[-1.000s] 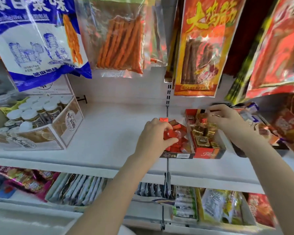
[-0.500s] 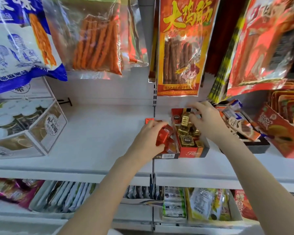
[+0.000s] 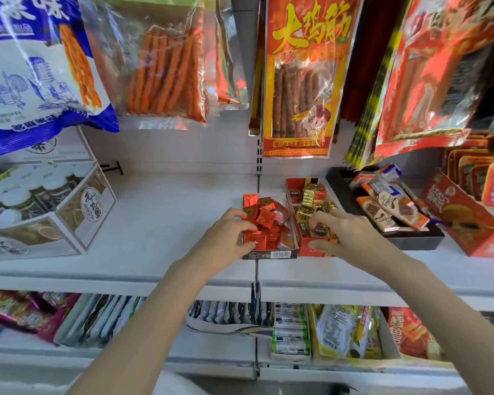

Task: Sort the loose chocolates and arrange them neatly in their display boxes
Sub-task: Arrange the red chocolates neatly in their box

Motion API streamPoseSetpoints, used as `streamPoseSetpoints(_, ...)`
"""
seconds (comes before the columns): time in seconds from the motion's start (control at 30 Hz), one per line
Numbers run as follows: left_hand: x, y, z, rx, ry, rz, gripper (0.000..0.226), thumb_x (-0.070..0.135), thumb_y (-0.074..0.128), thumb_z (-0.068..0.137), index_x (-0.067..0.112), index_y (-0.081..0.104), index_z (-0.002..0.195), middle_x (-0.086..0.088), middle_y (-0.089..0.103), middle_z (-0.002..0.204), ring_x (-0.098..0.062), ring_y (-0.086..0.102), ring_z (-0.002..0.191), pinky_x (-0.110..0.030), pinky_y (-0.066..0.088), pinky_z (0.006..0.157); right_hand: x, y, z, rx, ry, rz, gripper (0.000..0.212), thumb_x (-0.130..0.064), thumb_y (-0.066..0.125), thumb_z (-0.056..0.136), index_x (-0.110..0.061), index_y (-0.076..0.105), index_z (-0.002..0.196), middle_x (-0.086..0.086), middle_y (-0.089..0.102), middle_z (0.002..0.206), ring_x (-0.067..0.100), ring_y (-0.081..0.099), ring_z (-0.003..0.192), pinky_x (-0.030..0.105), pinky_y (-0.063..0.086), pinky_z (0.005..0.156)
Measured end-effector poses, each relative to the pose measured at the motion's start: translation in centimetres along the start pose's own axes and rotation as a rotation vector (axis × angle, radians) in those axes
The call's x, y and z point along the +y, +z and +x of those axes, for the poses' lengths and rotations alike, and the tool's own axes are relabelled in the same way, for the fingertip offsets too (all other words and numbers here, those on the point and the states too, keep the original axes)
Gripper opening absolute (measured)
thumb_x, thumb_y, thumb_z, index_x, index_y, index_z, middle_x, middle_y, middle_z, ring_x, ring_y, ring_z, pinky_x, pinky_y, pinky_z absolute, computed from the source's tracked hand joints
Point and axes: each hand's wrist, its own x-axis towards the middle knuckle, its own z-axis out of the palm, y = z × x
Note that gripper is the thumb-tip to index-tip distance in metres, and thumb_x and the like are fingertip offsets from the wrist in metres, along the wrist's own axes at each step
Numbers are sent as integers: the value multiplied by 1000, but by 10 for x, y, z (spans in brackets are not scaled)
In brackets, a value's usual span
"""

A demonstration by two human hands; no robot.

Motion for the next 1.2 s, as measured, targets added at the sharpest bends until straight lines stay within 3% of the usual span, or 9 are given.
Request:
streamPoseSetpoints(0.17,3,2,-3,9,-27,-16,36,21,59,87,19,55,123,0,35,136,-17,40,123,-28,28,106,6,0,5,10,21,34,32,-39,55,87,-24,48,114,3,52,111,22,49,92,37,41,86)
streamPoseSetpoints(0.3,6,-6,1,48,-11,-25,35,18,63,84,21,56,118,0,45,123,-14,42,115,-29,33,104,9,-9,7,34,24,-48,36,-39,57,85,-24,52,118,2,47,127,23,41,112,43,38,98)
streamPoseSetpoints(0.4,6,-8,5,-13,39,-23,25,15,62,84,19,61,108,5,52,105,-6,49,96,-22,42,92,-6,-13,6,167,-98,107,32,-34,61,83,-19,60,111,-4,55,113,12,41,100,37,41,94)
streamPoseSetpoints(0.53,1,-9,12,-41,66,89,29,16,61,84,19,60,113,1,54,113,-13,49,106,-26,39,93,-42,4,17,88,-211,193,30,-29,64,82,-15,64,108,1,65,99,9,47,88,16,37,73)
streamPoseSetpoints(0.7,-3,-5,13,-17,105,147,20,21,60,86,18,61,105,2,48,114,-15,42,110,-28,36,94,-50,15,39,54,-137,5,28,-25,62,83,-14,61,108,5,63,104,24,51,101,31,42,87)
streamPoseSetpoints(0.83,-5,-8,16,-40,121,101,16,19,64,83,17,62,98,3,48,108,-13,45,102,-26,38,89,-49,10,45,-39,-90,-26,32,-32,67,77,-13,57,101,2,54,85,21,50,90,29,42,77)
streamPoseSetpoints(0.93,-3,-11,17,-108,152,92,12,18,66,80,17,60,90,2,50,103,-16,49,97,-33,43,87,-50,8,45,-103,-102,19,30,-31,69,76,-16,56,97,1,59,88,22,58,87,29,48,75)
streamPoseSetpoints(1.1,-5,-15,16,-209,156,54,13,19,69,78,19,60,87,2,50,101,-16,51,94,-32,43,86,-52,20,43,42,-159,35,26,-28,69,75,-14,56,92,-5,47,83,17,44,84,27,39,71)
streamPoseSetpoints(1.2,-5,-16,15,-229,145,31,13,17,69,77,20,60,86,1,51,102,-17,53,95,-33,43,88,-49,23,49,87,-109,104,24,-27,71,75,-15,57,90,-3,50,82,18,49,79,30,43,69)
